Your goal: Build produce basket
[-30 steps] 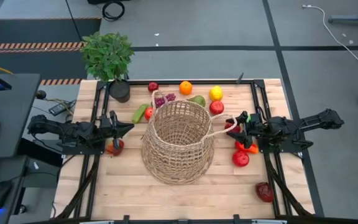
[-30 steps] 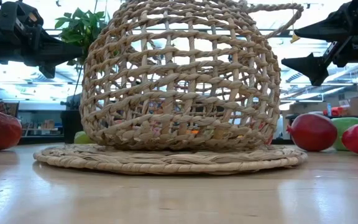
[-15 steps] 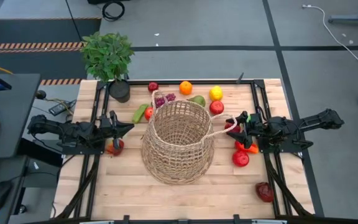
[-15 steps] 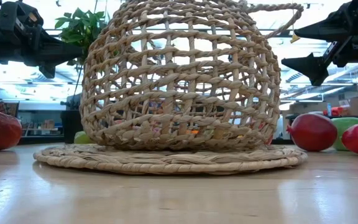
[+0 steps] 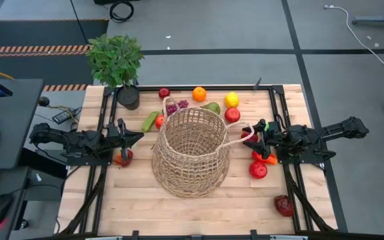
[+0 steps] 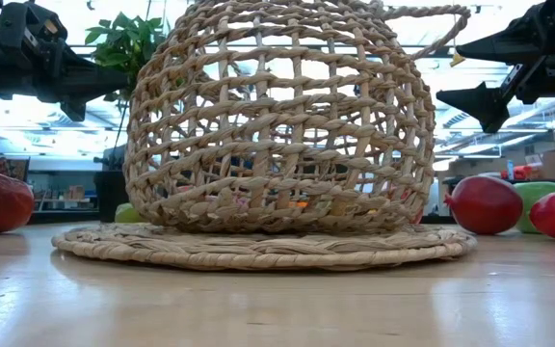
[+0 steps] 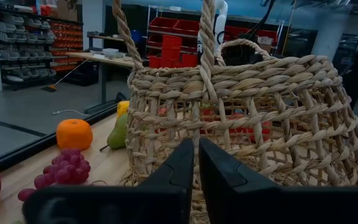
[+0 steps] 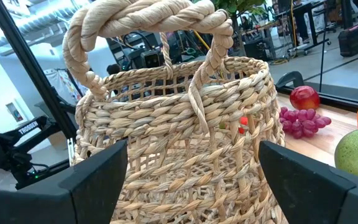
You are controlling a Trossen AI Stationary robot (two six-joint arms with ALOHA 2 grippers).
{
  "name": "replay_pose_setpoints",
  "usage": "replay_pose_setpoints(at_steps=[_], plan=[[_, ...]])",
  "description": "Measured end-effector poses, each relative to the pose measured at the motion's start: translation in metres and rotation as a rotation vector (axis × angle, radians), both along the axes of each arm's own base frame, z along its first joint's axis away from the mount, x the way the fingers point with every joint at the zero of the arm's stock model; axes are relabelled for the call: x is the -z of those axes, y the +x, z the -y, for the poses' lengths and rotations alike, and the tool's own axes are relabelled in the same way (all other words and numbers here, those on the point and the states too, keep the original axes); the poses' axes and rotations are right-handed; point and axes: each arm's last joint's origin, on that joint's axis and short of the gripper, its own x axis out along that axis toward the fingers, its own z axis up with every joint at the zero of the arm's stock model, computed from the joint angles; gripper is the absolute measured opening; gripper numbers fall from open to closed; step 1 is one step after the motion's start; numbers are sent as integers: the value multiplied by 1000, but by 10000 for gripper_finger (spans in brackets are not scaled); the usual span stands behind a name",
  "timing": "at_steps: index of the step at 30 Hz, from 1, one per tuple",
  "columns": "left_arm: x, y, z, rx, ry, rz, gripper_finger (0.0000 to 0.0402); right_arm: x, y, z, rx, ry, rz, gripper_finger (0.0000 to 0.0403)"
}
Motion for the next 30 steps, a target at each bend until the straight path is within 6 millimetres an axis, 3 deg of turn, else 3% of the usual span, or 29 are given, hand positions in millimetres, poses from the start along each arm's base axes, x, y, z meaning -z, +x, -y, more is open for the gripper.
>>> replay_pose_setpoints(at_steps=[30], plan=[[0, 0, 0, 0, 0, 0, 36, 0, 0, 0, 0, 0, 0, 365]])
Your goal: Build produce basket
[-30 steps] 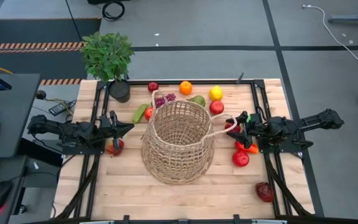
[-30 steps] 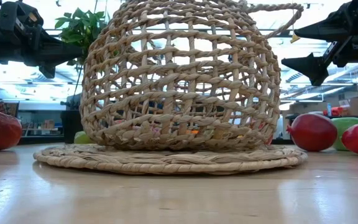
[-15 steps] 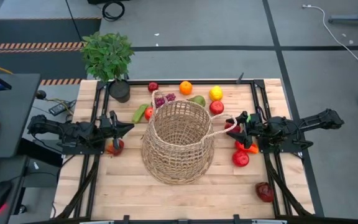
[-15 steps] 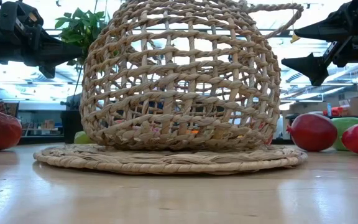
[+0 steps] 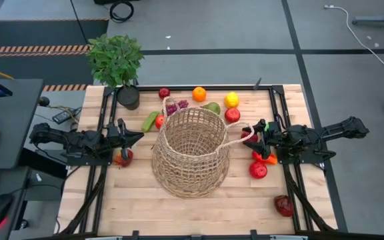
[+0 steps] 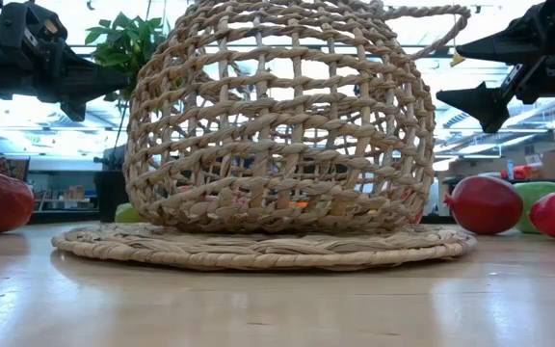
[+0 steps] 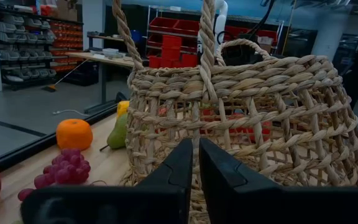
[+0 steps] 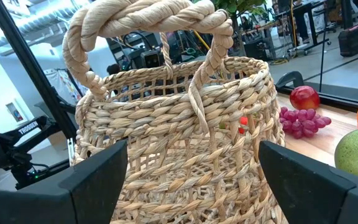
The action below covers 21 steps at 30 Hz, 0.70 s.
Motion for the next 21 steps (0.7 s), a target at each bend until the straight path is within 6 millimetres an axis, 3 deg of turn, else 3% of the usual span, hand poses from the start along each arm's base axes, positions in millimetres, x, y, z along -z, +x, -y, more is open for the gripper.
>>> replay_pose_setpoints(at_steps=[11, 16, 21], plan=[[0, 0, 0, 0, 0, 0, 29, -1, 0, 1, 25, 4, 10, 365], [0, 0, 0, 0, 0, 0, 35, -8, -1, 1, 32, 146, 103, 365], [0, 0, 0, 0, 0, 0, 33, -14, -2, 0, -37, 162, 160, 365]])
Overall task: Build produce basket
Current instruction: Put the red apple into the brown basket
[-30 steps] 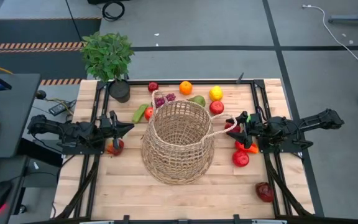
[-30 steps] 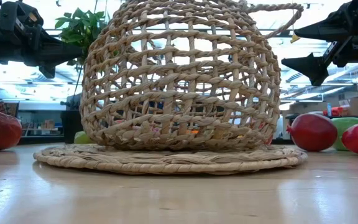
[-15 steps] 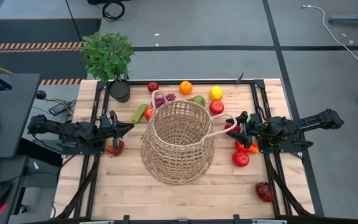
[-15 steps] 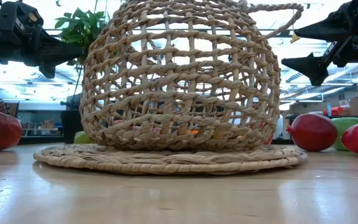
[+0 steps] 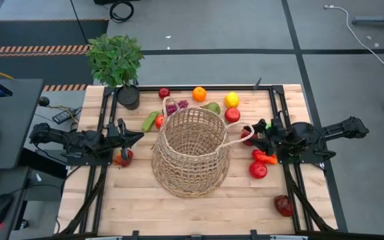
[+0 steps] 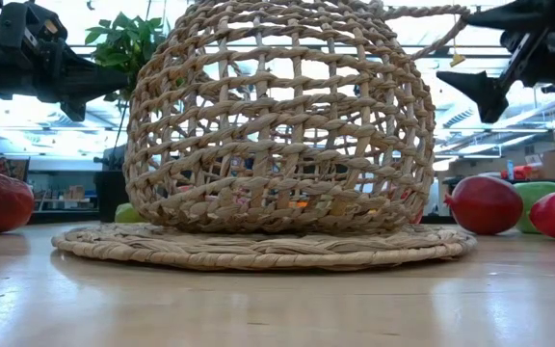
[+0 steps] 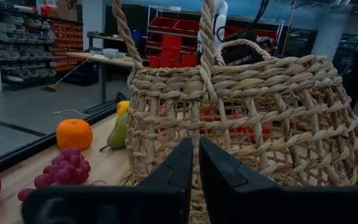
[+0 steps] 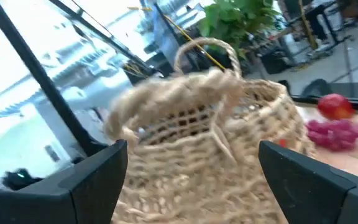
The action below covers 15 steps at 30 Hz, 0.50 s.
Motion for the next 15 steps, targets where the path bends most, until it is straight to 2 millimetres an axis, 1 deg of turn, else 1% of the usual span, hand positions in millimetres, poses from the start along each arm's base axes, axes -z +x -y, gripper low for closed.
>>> replay_pose_setpoints(at_steps=[5, 11, 15], plan=[[0, 0, 0, 0, 0, 0, 28, -6, -2, 0, -48, 112, 82, 365], [0, 0, 0, 0, 0, 0, 33, -7, -2, -6, -249, 157, 89, 365], [0, 0, 0, 0, 0, 0, 36, -8, -2, -7, -320, 218, 94, 365]])
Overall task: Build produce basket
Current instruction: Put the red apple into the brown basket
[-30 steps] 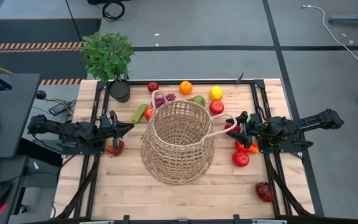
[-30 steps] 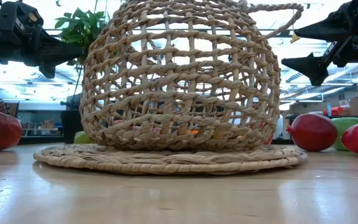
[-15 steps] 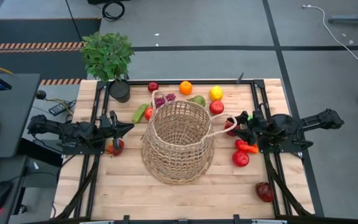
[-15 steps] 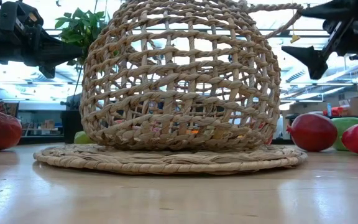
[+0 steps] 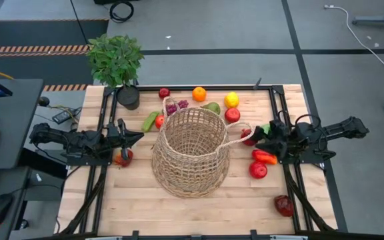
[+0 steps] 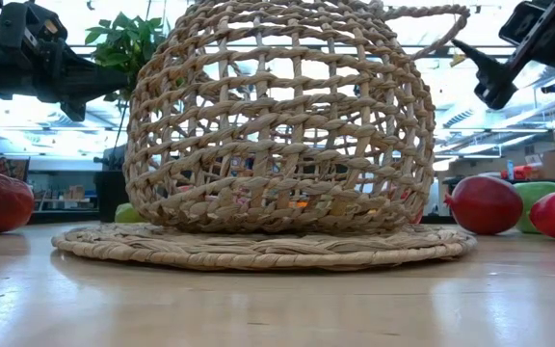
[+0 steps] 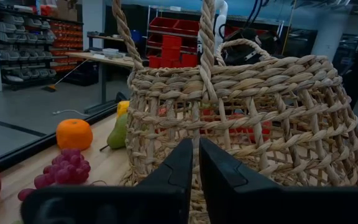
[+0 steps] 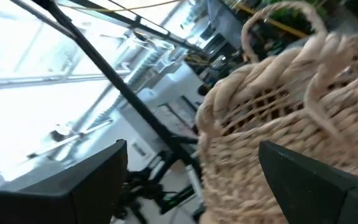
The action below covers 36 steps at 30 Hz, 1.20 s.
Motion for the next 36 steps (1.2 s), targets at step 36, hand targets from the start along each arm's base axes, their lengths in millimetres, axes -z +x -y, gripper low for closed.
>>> replay_pose_setpoints(at_steps=[36], plan=[[0, 0, 0, 0, 0, 0, 36, -129, -58, 8, -128, 24, -492, 365]])
